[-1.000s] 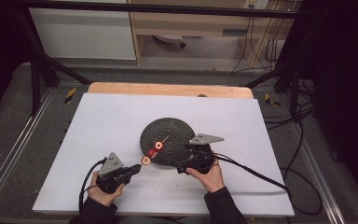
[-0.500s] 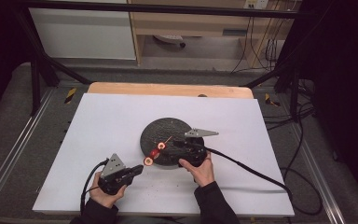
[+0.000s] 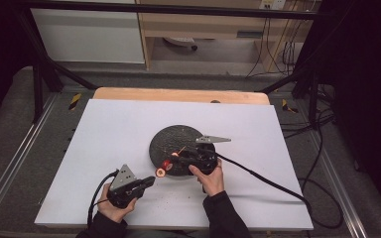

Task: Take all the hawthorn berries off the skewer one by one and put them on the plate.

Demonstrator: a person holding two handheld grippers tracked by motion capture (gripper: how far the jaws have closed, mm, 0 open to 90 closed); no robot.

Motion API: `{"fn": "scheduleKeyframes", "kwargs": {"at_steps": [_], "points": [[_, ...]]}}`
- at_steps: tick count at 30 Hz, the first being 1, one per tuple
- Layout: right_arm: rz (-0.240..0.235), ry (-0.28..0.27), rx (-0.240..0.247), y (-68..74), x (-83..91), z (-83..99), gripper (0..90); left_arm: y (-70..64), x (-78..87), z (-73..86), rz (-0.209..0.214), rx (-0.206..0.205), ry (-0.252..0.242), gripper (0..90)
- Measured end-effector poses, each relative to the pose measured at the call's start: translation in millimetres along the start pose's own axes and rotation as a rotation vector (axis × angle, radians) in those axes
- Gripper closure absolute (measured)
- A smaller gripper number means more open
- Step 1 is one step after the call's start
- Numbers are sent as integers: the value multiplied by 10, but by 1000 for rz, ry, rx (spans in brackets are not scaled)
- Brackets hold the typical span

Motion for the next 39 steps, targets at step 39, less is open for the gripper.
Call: {"fn": "scheduleKeyframes", "kwargs": {"at_steps": [39], "points": [[120, -104, 2, -195, 349, -492, 615, 31, 67, 8, -2, 5, -41, 883]]}}
Point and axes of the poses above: each handheld gripper's, and its own axes: x roughly backward along the jaws, z roughly out of its underside, y roughly to its left, the point moved 1 cm from there along -x, roughly forward along the jaws, and after that the axes turned 2 degrees about -z, right-handed, at the moved point
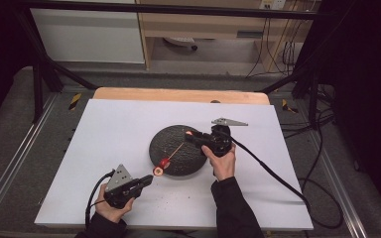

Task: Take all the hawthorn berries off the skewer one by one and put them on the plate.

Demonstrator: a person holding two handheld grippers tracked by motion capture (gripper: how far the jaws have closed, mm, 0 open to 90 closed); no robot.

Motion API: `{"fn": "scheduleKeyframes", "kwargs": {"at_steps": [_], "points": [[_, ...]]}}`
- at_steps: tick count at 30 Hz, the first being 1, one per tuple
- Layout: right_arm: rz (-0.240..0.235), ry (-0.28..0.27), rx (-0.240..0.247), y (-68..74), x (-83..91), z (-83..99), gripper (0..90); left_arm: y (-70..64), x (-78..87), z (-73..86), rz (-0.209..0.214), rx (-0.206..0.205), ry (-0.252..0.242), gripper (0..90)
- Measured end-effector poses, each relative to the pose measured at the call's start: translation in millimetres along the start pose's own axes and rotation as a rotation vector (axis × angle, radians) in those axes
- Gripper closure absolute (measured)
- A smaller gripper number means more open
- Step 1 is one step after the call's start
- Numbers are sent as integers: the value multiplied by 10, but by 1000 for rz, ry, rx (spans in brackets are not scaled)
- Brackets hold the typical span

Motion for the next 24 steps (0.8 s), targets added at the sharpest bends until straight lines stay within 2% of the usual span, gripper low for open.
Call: {"fn": "scheduleKeyframes", "kwargs": {"at_steps": [4, 8, 16, 21, 24], "points": [[33, 2, 9, -68, 3, -48, 615, 5, 8, -4, -4, 1, -5, 883], [61, 32, 17, -127, -61, -7, 615, 32, 20, -4, -11, 12, -10, 883], [82, 101, -2, -248, -300, 248, 614, 84, 41, -13, -23, 31, -19, 883], [102, 154, 6, -280, -428, 393, 614, 98, 39, -14, -26, 37, -18, 883], [124, 188, 32, -296, -482, 476, 614, 101, 33, -12, -26, 40, -15, 883]]}}
Point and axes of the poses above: each handheld gripper's, and its own axes: x roughly backward along the jaws, z roughly out of its underside, y roughly to its left, the point moved 1 cm from there along -x, roughly forward along the jaws, and after that the axes turned 2 degrees about -z, right-handed, at the moved point
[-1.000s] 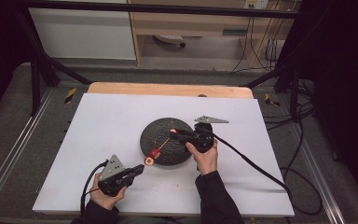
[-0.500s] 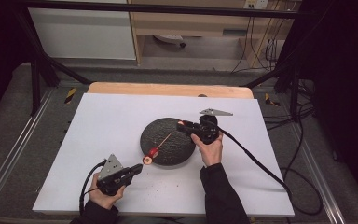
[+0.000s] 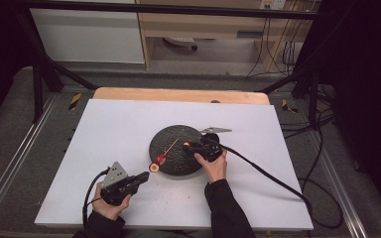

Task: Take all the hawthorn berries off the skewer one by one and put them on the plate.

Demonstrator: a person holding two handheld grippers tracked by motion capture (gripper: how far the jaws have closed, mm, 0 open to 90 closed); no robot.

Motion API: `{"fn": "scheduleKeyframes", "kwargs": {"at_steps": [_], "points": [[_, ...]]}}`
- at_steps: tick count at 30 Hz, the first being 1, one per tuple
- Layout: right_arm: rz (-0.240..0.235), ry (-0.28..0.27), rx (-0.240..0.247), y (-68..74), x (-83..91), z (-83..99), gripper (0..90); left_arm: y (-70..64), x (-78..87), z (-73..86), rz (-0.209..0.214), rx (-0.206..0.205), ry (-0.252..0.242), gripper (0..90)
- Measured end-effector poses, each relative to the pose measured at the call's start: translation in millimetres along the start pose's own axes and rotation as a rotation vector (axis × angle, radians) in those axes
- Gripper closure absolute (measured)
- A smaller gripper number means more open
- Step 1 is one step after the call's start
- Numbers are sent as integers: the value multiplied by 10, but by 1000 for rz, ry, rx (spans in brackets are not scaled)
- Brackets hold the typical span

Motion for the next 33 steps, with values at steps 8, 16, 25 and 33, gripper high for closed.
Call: {"fn": "scheduleKeyframes", "kwargs": {"at_steps": [8, 16, 25, 33], "points": [[32, 63, 35, -16, -113, 115, 607, 10, -13, 4, -3, 3, 7, 883], [40, 37, 68, 18, -4, 63, 406, 6, -15, 3, -5, 3, 8, 883], [-44, -37, 81, 184, 305, -47, 79, 12, -13, 3, -8, 3, 7, 883], [-105, -77, 63, 372, 454, 11, 49, 0, -17, 3, -7, -2, 7, 883]]}}
Point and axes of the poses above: each handheld gripper's, and its own axes: x roughly backward along the jaws, z roughly out of its underside, y roughly to its left, the point moved 1 cm from there along -x, roughly forward along the jaws, and after that the axes turned 2 degrees about -z, right-handed, at the moved point
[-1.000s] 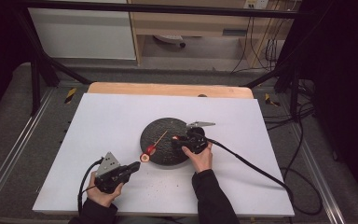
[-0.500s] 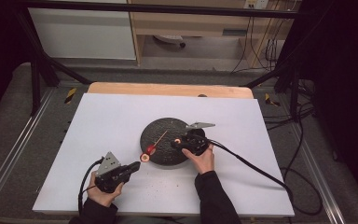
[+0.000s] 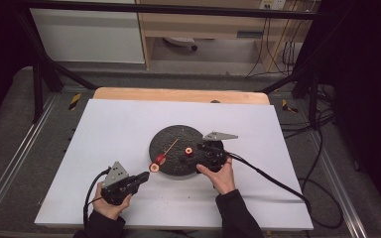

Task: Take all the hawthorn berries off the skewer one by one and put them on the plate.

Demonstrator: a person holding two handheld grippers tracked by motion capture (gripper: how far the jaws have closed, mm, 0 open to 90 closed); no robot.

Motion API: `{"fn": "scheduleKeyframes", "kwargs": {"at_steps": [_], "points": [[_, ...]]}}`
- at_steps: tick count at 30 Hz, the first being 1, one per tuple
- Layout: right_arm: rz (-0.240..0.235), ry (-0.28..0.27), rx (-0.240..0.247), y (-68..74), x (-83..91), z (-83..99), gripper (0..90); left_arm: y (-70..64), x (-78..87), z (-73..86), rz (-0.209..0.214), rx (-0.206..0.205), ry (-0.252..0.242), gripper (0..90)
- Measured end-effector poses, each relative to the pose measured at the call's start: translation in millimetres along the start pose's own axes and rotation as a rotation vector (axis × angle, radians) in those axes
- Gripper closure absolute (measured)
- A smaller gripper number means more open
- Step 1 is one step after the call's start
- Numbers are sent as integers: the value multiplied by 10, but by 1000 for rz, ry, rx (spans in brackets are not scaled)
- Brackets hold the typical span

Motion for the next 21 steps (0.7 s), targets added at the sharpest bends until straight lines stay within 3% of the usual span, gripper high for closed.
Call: {"fn": "scheduleKeyframes", "kwargs": {"at_steps": [5, 21], "points": [[-29, -8, -24, 77, 2, 4, 42, -4, 0, -4, 1, -2, -1, 883], [-81, 8, -18, 285, -214, 6, 80, -22, -15, -10, 6, -5, -1, 883]]}}
Point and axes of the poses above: each handheld gripper's, and its own axes: x roughly backward along the jaws, z roughly out of its underside, y roughly to its left, the point moved 1 cm from there along -x, roughly forward along the jaws, and after that the axes turned 2 degrees about -z, right-handed, at the moved point
